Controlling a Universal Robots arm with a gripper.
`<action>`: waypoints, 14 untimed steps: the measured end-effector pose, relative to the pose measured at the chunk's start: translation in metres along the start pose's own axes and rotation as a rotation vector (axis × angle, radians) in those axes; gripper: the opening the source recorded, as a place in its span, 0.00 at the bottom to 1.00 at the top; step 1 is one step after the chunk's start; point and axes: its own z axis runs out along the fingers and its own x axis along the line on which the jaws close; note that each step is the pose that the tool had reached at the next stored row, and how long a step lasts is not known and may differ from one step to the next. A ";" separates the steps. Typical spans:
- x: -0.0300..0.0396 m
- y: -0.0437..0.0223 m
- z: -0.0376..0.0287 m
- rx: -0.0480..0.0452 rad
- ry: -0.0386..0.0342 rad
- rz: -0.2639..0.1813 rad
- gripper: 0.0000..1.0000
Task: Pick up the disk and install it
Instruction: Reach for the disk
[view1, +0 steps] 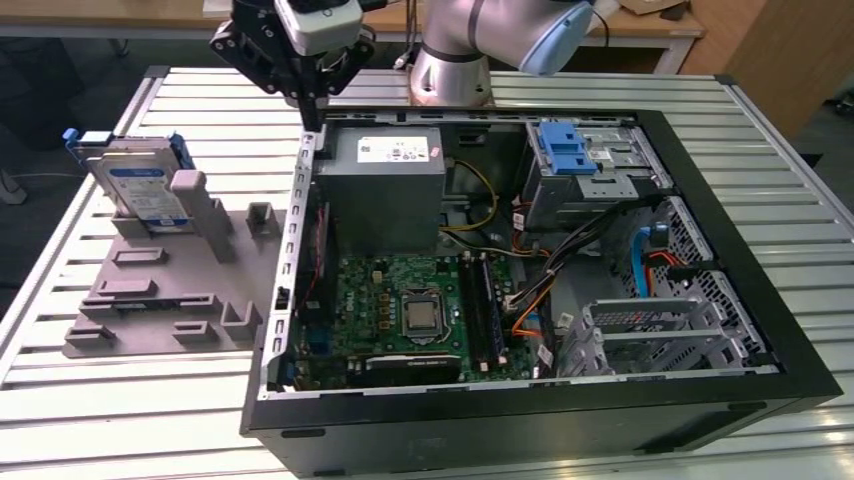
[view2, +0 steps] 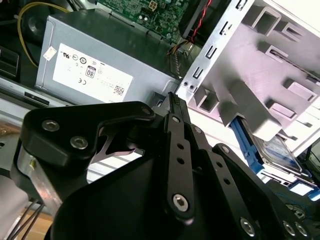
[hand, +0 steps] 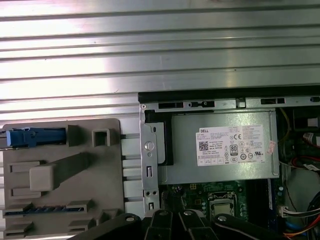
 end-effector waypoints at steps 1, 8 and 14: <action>0.0006 0.0000 0.0000 0.0000 0.0000 0.000 0.11; 0.0058 -0.0004 0.0000 -0.0001 -0.0001 0.000 0.11; 0.0109 -0.0008 -0.0001 0.0000 -0.0001 0.000 0.11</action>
